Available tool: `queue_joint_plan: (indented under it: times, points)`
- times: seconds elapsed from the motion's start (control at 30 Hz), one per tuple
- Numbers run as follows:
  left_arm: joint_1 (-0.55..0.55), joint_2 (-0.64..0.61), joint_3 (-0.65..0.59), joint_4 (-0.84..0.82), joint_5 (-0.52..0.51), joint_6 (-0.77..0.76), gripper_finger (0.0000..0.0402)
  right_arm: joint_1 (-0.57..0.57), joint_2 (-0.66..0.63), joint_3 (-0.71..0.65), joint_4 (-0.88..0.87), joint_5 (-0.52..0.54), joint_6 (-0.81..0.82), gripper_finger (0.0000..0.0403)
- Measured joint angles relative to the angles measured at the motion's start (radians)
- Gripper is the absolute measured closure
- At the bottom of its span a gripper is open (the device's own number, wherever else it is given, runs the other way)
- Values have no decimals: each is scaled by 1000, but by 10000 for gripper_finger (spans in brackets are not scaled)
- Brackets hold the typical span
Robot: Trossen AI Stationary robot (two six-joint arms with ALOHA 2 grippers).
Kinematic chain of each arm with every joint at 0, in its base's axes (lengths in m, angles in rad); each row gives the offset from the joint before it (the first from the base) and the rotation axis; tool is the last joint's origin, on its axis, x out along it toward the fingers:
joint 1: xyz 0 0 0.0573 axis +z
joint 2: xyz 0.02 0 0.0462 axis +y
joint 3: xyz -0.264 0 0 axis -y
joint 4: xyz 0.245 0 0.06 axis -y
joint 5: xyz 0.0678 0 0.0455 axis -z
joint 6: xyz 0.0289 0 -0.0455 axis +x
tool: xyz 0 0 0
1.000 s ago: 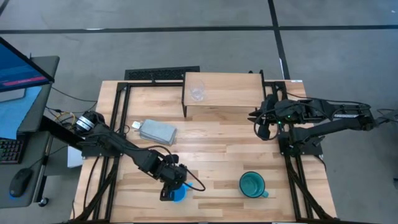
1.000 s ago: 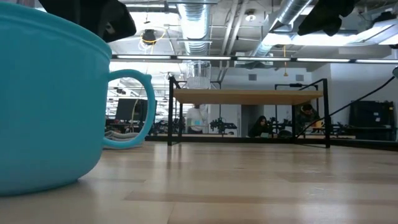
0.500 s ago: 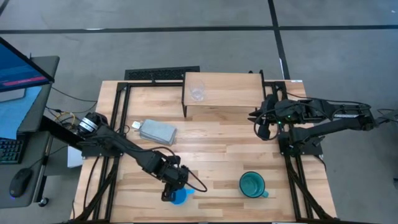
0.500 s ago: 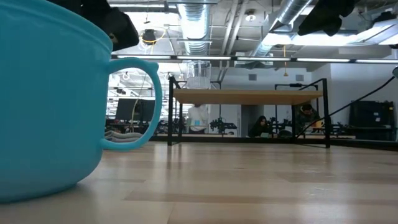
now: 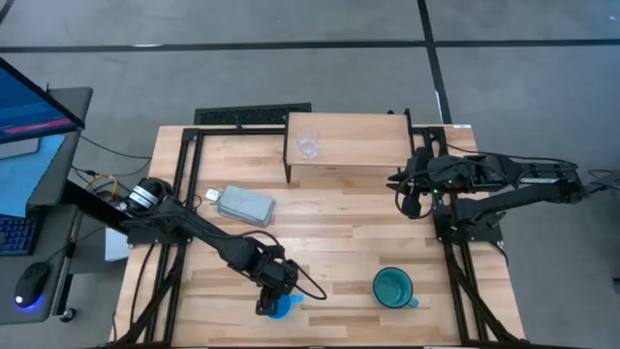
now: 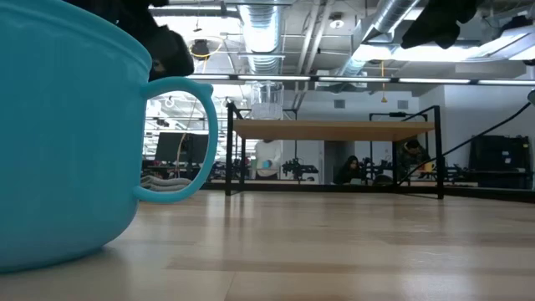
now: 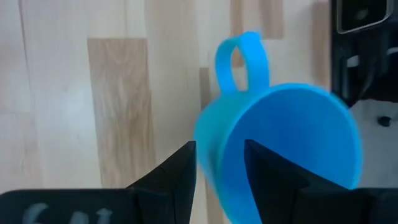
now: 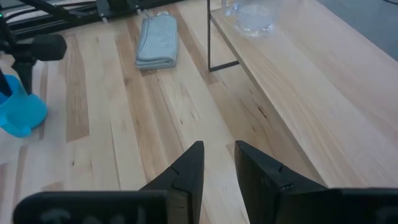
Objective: Stack small to large cups/mugs on shelf
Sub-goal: Put the blue mug on the shelf
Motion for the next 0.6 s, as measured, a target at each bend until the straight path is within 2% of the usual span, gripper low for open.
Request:
queue_joint_plan:
  times: [0.27,0.6]
  points:
    - [8,1,-1,-4,0,-3,286,0,0,0,0,0,0,290]
    - [27,45,-1,41,87,12,392,0,0,0,-11,0,1,290]
